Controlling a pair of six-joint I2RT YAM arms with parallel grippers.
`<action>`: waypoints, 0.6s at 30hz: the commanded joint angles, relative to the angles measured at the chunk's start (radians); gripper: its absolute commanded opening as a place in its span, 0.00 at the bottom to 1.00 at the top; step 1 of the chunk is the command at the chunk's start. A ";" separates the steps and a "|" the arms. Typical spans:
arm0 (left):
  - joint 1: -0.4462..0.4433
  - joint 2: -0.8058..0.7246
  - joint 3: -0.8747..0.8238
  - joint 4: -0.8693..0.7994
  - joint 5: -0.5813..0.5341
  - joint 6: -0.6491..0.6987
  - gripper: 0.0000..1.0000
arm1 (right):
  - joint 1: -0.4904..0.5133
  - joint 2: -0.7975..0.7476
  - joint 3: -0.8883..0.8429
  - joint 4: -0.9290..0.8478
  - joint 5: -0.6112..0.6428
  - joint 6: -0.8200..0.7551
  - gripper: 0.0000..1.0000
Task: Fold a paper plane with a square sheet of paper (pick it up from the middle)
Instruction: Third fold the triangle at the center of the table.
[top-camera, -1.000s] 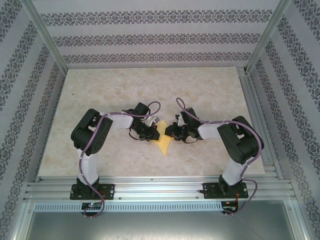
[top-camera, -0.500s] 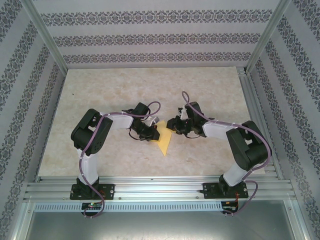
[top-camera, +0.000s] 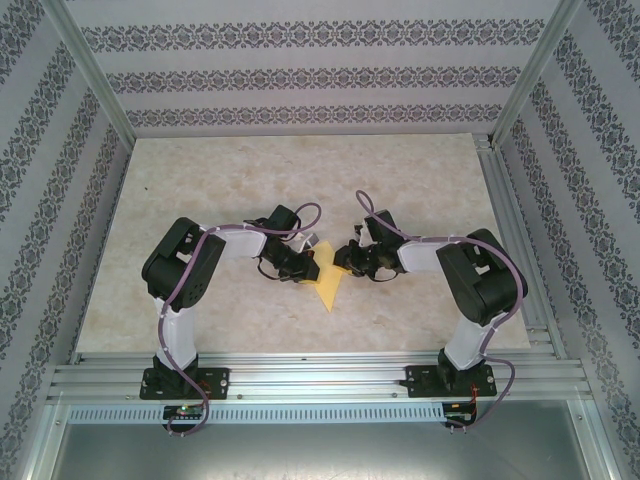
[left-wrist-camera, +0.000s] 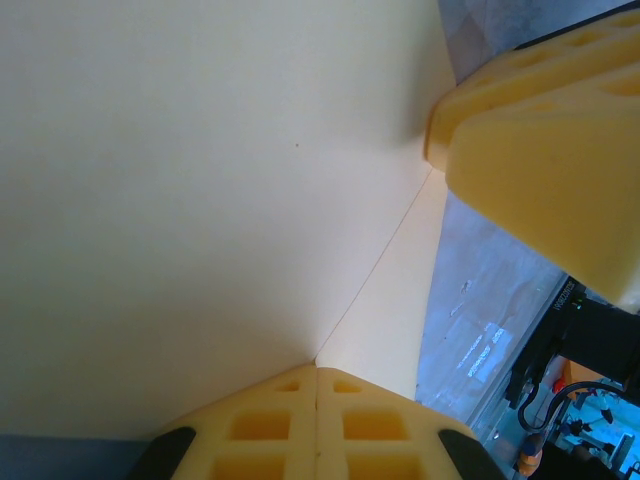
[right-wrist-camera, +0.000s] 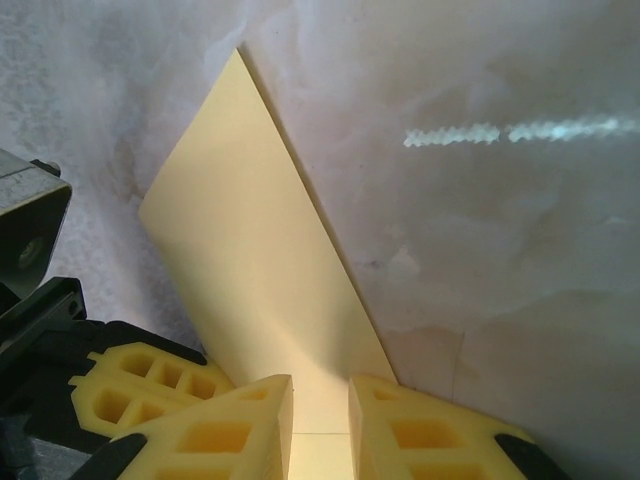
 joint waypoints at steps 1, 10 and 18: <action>0.007 0.022 -0.009 -0.037 -0.049 0.013 0.03 | -0.002 -0.019 0.024 -0.100 0.066 -0.056 0.23; 0.006 0.016 -0.006 -0.035 -0.052 0.009 0.03 | 0.034 -0.183 -0.008 -0.116 0.037 -0.007 0.23; 0.007 0.016 -0.011 -0.033 -0.051 0.010 0.03 | 0.063 -0.094 -0.050 -0.026 0.079 0.032 0.23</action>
